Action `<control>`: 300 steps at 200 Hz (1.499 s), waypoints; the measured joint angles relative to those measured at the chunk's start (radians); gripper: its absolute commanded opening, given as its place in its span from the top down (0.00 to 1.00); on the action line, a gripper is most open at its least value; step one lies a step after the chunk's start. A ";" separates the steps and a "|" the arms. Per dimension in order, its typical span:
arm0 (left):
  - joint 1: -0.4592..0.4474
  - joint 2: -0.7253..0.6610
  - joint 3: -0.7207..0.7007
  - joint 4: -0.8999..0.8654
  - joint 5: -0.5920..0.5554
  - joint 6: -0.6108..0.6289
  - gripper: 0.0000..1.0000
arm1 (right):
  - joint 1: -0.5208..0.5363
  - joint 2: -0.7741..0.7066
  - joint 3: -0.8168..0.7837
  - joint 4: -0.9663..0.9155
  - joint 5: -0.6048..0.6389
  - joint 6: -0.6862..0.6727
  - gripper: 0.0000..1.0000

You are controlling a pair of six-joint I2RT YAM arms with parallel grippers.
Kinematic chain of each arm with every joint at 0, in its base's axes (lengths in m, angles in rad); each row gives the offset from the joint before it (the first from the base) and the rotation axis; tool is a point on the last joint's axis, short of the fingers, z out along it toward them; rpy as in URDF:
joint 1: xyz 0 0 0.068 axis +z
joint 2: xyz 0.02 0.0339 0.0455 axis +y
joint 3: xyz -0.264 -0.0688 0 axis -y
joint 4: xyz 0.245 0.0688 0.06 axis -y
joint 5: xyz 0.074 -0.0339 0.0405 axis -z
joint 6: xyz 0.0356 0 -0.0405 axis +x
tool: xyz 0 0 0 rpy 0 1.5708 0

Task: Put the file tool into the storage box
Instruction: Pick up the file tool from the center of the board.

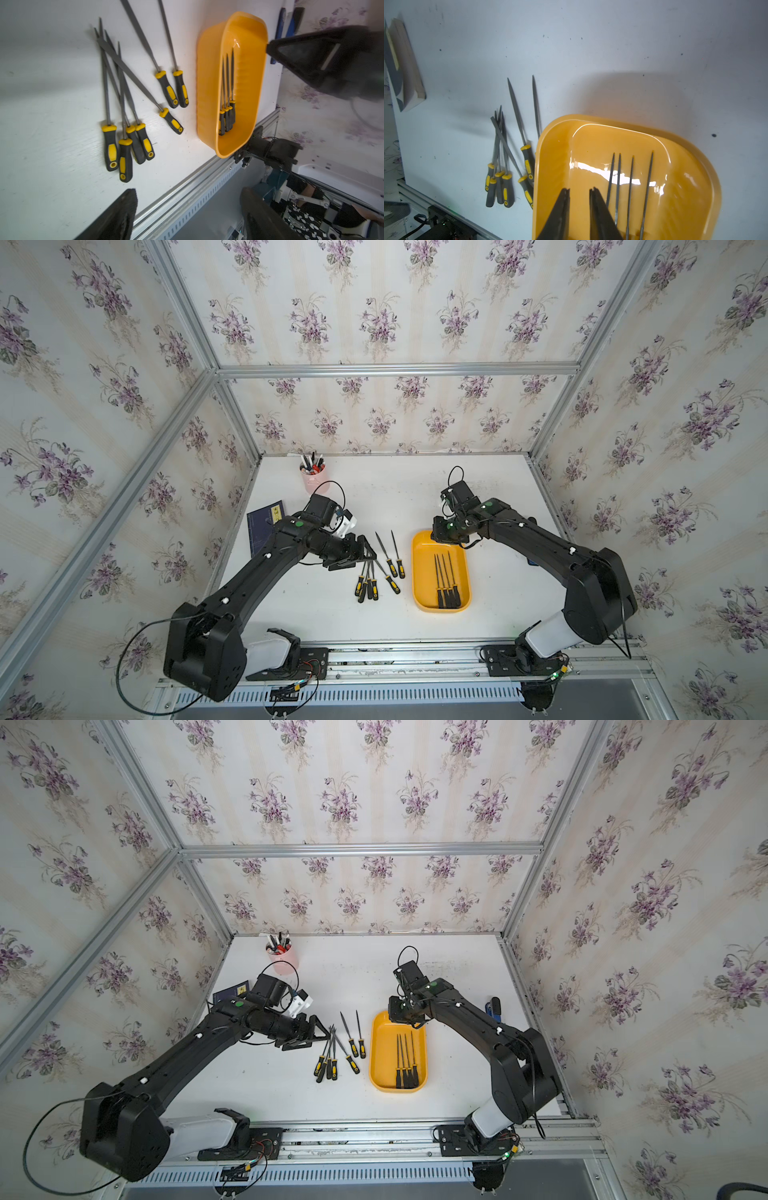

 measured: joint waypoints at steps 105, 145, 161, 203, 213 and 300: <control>-0.119 0.283 0.108 -0.078 -0.337 -0.025 0.44 | 0.000 -0.048 0.008 -0.036 -0.021 0.026 0.78; -0.166 0.295 0.030 -0.065 -0.402 -0.045 0.51 | 0.000 -0.064 -0.016 -0.037 -0.021 0.029 0.78; -0.179 0.306 0.012 -0.062 -0.426 -0.055 0.52 | 0.000 -0.068 -0.024 -0.034 -0.022 0.030 0.78; -0.196 0.336 -0.018 -0.020 -0.446 -0.069 0.52 | 0.000 -0.068 -0.029 -0.030 -0.026 0.035 0.78; -0.198 0.341 -0.021 -0.011 -0.447 -0.073 0.52 | 0.000 -0.068 -0.031 -0.029 -0.027 0.037 0.78; -0.218 0.401 -0.018 0.008 -0.467 -0.081 0.64 | 0.001 -0.068 -0.061 -0.022 -0.039 0.053 0.79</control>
